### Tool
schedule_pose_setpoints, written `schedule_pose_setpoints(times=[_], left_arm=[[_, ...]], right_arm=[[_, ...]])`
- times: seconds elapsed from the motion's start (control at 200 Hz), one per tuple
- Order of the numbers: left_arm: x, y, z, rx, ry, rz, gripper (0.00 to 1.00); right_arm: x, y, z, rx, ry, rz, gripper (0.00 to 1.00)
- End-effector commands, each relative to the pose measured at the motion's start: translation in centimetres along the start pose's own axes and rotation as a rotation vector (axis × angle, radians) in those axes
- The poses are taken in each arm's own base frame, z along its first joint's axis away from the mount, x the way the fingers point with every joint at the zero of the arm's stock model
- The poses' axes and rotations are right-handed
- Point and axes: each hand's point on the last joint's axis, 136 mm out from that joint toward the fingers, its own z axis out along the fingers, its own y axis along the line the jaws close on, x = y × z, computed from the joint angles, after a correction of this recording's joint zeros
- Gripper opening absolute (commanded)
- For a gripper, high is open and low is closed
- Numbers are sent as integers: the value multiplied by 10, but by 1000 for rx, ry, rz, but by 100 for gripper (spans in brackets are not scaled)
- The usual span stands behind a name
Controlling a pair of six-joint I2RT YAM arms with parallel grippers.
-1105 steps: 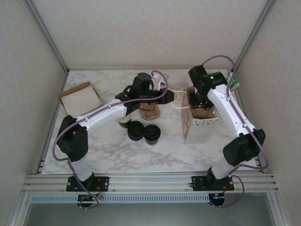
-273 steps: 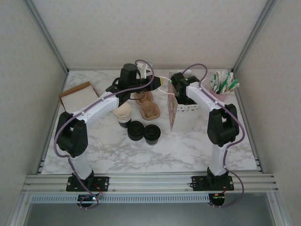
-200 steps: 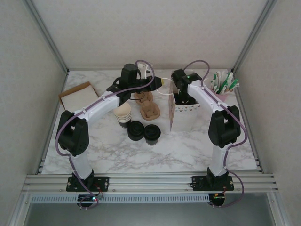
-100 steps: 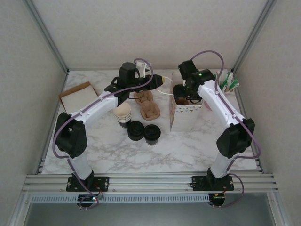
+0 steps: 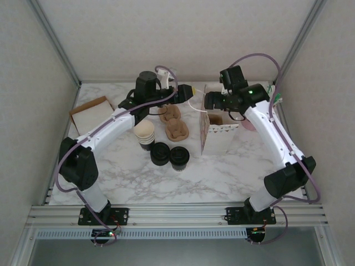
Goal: Pack the takeout coffee
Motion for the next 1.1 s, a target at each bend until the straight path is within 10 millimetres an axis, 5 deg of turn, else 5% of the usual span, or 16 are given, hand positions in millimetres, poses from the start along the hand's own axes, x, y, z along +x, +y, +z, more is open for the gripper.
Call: schedule_pose_setpoints(times=[0.0,0.43,1.096], left_arm=[[-25,-35,-27,43,-74,61,87],[-30,-62,-74,33,-165,116,100],[27,-62,-171,-60,-261,87,100]], right_arm=[[-18,11,-35,-83,-105,-2,91],[-14,38,-108,-322,-205,-20,99],[82,6,-144,-351,-161,50,99]])
